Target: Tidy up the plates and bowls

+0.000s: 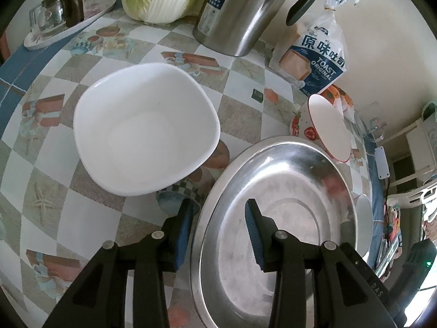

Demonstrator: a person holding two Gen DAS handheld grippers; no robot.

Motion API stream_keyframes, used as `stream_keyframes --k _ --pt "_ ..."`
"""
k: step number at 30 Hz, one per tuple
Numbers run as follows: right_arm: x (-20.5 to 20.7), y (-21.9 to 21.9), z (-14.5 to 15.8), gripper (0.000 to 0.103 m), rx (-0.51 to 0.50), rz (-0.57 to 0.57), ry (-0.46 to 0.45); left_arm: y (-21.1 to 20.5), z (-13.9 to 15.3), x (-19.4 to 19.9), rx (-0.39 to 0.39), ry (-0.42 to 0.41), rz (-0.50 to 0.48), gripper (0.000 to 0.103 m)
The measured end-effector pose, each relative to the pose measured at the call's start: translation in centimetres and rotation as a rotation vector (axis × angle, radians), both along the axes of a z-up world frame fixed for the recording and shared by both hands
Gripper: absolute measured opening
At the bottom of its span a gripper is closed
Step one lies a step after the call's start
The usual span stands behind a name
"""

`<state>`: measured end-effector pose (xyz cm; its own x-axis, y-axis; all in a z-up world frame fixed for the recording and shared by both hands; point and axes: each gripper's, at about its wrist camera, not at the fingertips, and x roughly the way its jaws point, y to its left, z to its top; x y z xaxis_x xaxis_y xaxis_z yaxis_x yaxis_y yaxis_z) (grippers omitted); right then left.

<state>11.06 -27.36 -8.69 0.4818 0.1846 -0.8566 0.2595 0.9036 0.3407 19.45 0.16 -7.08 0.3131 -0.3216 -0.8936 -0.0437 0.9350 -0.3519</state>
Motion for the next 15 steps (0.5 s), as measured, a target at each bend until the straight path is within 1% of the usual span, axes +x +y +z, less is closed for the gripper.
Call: stream_keyframes --k 2,4,9,11,13,14,15 --pt "-0.1 0.0 0.2 0.015 -0.001 0.001 -0.002 0.0 0.3 0.0 0.002 -0.005 -0.006 0.043" --pt "-0.2 0.0 0.3 0.015 -0.004 0.001 -0.004 -0.1 0.6 0.0 0.011 -0.012 -0.011 0.048" --pt "-0.5 -0.2 0.9 0.015 -0.016 0.003 -0.006 -0.2 1.2 -0.1 0.041 -0.030 -0.015 0.051" --pt "-0.6 -0.3 1.1 0.015 -0.024 -0.001 -0.003 -0.1 1.3 -0.1 0.050 -0.037 -0.013 0.054" --pt "-0.8 -0.4 1.4 0.016 -0.029 -0.004 -0.006 -0.2 1.4 -0.3 0.062 -0.045 -0.019 0.076" --pt "-0.8 -0.4 1.5 0.018 -0.029 -0.003 -0.007 -0.4 1.5 -0.4 0.075 -0.053 -0.025 0.079" --pt "-0.9 -0.4 1.7 0.021 -0.030 -0.003 -0.010 -0.5 1.6 -0.4 0.088 -0.059 -0.029 0.079"
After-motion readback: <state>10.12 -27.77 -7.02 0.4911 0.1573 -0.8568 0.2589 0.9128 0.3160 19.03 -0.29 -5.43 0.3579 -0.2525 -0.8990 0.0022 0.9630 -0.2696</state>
